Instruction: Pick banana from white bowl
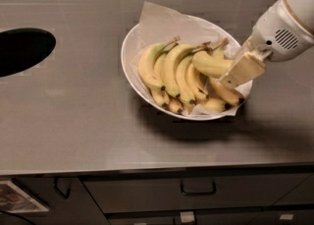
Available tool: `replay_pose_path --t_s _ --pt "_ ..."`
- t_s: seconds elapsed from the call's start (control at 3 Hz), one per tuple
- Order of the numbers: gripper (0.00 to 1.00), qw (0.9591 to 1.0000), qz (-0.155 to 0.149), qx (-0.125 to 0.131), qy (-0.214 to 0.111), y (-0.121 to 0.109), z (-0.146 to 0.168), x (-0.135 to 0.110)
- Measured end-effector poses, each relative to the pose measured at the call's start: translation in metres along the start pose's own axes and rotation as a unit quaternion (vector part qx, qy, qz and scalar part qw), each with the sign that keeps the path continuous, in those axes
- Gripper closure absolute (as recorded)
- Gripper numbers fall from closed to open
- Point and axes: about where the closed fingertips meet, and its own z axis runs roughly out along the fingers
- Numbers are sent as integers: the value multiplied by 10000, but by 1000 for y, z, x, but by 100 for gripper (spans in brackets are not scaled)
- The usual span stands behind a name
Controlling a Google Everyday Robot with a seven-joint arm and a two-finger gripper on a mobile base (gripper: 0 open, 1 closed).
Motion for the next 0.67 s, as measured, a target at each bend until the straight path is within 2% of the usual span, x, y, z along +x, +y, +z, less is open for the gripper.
replay_pose_path --t_s 0.33,0.67 --pt "100 9987 -256 -273 -346 2 -7 -6" --pt "100 9947 -577 -437 -731 9 -25 -16"
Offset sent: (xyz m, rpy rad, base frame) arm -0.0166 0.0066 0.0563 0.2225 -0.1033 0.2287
